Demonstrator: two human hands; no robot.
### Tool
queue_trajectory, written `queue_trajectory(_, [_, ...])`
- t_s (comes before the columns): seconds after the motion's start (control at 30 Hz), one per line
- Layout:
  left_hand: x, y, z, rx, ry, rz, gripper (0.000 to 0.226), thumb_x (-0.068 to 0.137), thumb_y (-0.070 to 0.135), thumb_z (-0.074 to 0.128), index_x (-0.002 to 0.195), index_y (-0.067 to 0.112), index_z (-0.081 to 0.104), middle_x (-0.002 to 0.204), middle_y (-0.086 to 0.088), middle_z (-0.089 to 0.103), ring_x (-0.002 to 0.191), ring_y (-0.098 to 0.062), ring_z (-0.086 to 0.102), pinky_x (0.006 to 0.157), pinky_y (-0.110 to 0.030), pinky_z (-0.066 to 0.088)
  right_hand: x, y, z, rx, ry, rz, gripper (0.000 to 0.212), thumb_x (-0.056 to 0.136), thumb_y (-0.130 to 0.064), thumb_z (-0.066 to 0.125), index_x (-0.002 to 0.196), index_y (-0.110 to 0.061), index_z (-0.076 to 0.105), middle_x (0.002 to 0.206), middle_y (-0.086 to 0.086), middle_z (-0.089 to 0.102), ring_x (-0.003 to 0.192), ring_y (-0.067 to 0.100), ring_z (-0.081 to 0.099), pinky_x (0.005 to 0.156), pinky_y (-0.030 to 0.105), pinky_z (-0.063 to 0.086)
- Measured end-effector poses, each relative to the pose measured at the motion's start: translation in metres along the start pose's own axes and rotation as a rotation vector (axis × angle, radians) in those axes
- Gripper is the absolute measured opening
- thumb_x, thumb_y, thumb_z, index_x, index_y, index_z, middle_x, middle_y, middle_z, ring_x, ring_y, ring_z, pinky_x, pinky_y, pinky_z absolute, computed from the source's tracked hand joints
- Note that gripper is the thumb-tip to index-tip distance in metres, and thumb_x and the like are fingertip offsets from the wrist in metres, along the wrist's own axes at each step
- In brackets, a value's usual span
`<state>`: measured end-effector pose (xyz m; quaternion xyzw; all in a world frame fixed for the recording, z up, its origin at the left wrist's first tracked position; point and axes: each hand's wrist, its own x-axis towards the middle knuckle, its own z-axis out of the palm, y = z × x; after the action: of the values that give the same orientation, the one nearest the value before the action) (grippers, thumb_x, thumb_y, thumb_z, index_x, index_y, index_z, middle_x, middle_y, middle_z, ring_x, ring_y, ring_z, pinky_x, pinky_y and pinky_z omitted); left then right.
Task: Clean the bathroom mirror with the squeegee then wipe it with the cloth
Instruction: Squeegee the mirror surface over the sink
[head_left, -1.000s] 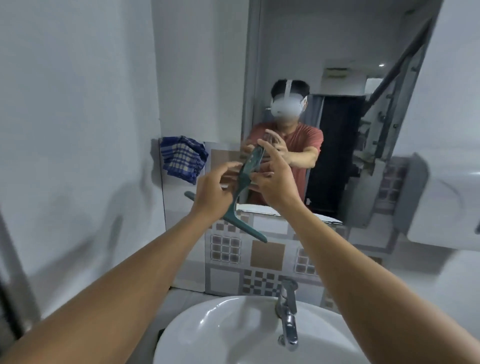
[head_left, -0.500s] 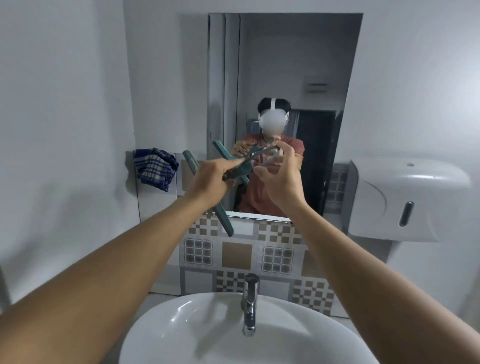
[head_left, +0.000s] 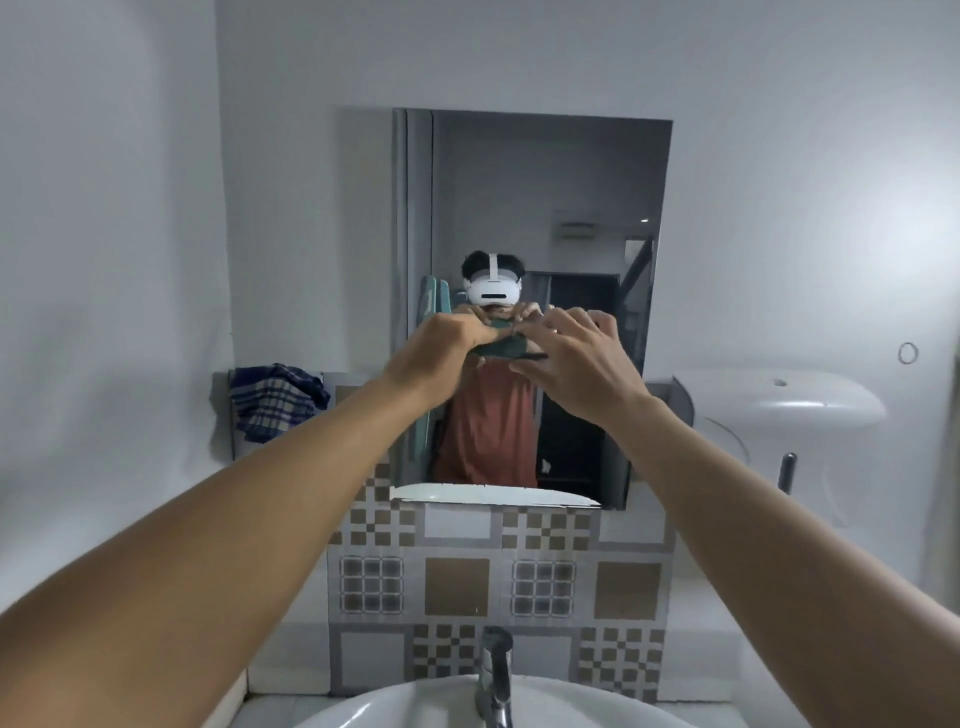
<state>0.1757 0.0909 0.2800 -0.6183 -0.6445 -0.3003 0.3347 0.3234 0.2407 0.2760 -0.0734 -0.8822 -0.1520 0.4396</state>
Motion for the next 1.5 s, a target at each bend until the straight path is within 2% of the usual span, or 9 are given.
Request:
queue_trajectory(0.07, [0.008, -0.011, -0.005, 0.026, 0.051, 0.027, 0.046, 0.087, -0.003, 0.069, 0.131, 0.012, 0.066, 0.115, -0.010, 0.073, 0.098, -0.025, 0.070, 0.091, -0.039, 0.057, 0.012, -0.001, 0.001, 0.051, -0.014, 0.032, 0.046, 0.094, -0.041, 0.064, 0.132, -0.015, 0.060, 0.123, 0.004, 0.063, 0.113, 0.028, 0.057, 0.096, 0.046, 0.043])
queue_trajectory(0.2, [0.014, -0.043, -0.013, 0.128, 0.187, 0.056, 0.035, 0.086, 0.007, 0.074, 0.121, 0.009, 0.072, 0.105, -0.010, 0.075, 0.092, -0.028, 0.070, 0.080, -0.046, 0.060, 0.029, 0.002, 0.010, 0.077, -0.002, 0.158, 0.044, 0.097, -0.038, 0.059, 0.137, -0.019, 0.053, 0.121, 0.003, 0.062, 0.111, 0.028, 0.055, 0.096, 0.046, 0.044])
queue_trajectory(0.4, [-0.016, -0.090, 0.001, 0.179, 0.411, -0.099, 0.033, 0.093, 0.013, 0.063, 0.125, 0.006, 0.061, 0.116, -0.013, 0.066, 0.106, -0.029, 0.059, 0.086, -0.036, 0.053, 0.065, 0.006, 0.020, 0.023, 0.078, 0.274, 0.043, 0.097, -0.043, 0.051, 0.138, -0.032, 0.050, 0.111, 0.008, 0.057, 0.103, 0.033, 0.059, 0.086, 0.047, 0.051])
queue_trajectory(0.57, [-0.037, -0.120, 0.036, 0.195, 0.380, -0.301, 0.050, 0.092, 0.018, 0.062, 0.139, 0.008, 0.048, 0.132, -0.015, 0.055, 0.119, -0.029, 0.051, 0.093, -0.040, 0.054, 0.107, 0.020, 0.021, -0.040, 0.128, 0.248, 0.036, 0.097, -0.040, 0.055, 0.129, -0.026, 0.052, 0.111, 0.006, 0.057, 0.082, 0.028, 0.061, 0.068, 0.037, 0.051])
queue_trajectory(0.8, [-0.036, -0.142, 0.079, 0.381, 0.198, -0.164, 0.077, 0.089, 0.036, 0.067, 0.153, 0.005, 0.037, 0.152, -0.016, 0.041, 0.140, -0.031, 0.044, 0.107, -0.043, 0.050, 0.163, 0.039, 0.026, -0.041, 0.178, 0.154, 0.038, 0.097, -0.043, 0.051, 0.133, -0.031, 0.048, 0.111, 0.000, 0.063, 0.078, 0.022, 0.062, 0.067, 0.036, 0.055])
queue_trajectory(0.97, [-0.024, -0.149, 0.099, 0.400, 0.165, -0.182, 0.086, 0.084, 0.044, 0.074, 0.153, 0.009, 0.038, 0.157, -0.017, 0.039, 0.144, -0.035, 0.041, 0.101, -0.045, 0.055, 0.187, 0.045, 0.034, -0.053, 0.204, 0.086, 0.047, 0.102, -0.046, 0.044, 0.149, -0.047, 0.038, 0.105, -0.004, 0.054, 0.069, 0.017, 0.058, 0.060, 0.031, 0.050])
queue_trajectory(1.17, [-0.021, -0.157, 0.102, 0.472, 0.185, -0.154, 0.089, 0.082, 0.050, 0.072, 0.154, 0.011, 0.037, 0.157, -0.018, 0.039, 0.144, -0.036, 0.039, 0.110, -0.046, 0.047, 0.200, 0.047, 0.047, -0.017, 0.259, 0.053, 0.043, 0.102, -0.050, 0.046, 0.144, -0.044, 0.047, 0.101, 0.000, 0.058, 0.069, 0.025, 0.064, 0.060, 0.041, 0.057])
queue_trajectory(1.37, [-0.017, -0.160, 0.096, 0.483, 0.166, -0.138, 0.095, 0.079, 0.054, 0.069, 0.156, 0.013, 0.033, 0.160, -0.016, 0.036, 0.146, -0.034, 0.037, 0.115, -0.042, 0.039, 0.212, 0.045, 0.045, -0.009, 0.231, -0.019, 0.043, 0.103, -0.044, 0.048, 0.146, -0.039, 0.048, 0.109, 0.000, 0.056, 0.080, 0.021, 0.061, 0.064, 0.032, 0.045])
queue_trajectory(1.5, [-0.017, -0.157, 0.097, 0.474, 0.169, -0.150, 0.095, 0.077, 0.052, 0.072, 0.155, 0.013, 0.035, 0.160, -0.015, 0.036, 0.147, -0.033, 0.036, 0.114, -0.042, 0.041, 0.221, 0.038, 0.039, -0.044, 0.187, -0.064, 0.042, 0.104, -0.041, 0.044, 0.146, -0.043, 0.045, 0.111, -0.003, 0.056, 0.082, 0.019, 0.059, 0.067, 0.036, 0.052])
